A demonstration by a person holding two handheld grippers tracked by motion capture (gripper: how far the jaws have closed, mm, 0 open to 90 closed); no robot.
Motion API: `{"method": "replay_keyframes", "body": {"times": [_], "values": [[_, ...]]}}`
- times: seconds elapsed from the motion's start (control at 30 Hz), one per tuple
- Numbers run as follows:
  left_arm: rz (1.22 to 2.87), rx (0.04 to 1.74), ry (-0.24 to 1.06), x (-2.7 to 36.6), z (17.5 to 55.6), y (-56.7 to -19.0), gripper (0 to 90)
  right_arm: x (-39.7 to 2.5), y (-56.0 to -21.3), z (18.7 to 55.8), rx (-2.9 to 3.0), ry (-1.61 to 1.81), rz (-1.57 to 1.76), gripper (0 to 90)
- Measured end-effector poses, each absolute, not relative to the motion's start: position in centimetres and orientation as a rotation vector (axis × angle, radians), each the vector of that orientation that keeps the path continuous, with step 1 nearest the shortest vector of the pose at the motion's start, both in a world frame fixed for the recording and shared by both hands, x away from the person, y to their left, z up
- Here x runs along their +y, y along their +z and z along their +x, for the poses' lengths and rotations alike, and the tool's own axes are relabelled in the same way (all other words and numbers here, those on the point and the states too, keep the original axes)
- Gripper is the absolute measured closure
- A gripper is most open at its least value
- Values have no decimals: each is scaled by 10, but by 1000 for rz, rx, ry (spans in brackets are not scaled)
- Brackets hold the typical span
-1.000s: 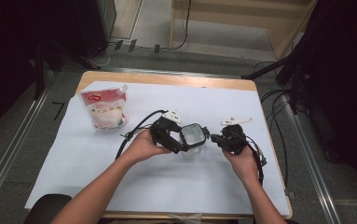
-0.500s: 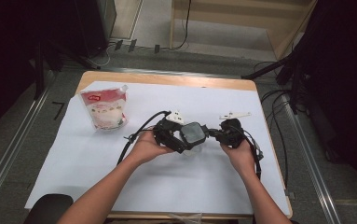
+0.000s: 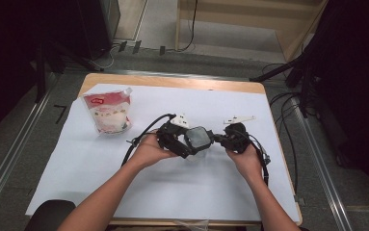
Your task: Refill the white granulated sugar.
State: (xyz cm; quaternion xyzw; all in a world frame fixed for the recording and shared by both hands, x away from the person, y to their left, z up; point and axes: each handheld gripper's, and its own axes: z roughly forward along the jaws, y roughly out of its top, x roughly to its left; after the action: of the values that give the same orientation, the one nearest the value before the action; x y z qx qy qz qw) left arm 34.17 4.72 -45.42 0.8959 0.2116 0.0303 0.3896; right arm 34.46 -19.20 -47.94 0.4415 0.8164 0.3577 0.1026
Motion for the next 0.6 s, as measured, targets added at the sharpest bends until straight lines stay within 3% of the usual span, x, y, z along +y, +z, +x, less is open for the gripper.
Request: {"method": "replay_keyframes", "body": {"times": [0.6], "values": [[2308, 503, 57, 51, 341, -451, 172, -189, -475, 339, 2410, 1079, 1287, 900]]}}
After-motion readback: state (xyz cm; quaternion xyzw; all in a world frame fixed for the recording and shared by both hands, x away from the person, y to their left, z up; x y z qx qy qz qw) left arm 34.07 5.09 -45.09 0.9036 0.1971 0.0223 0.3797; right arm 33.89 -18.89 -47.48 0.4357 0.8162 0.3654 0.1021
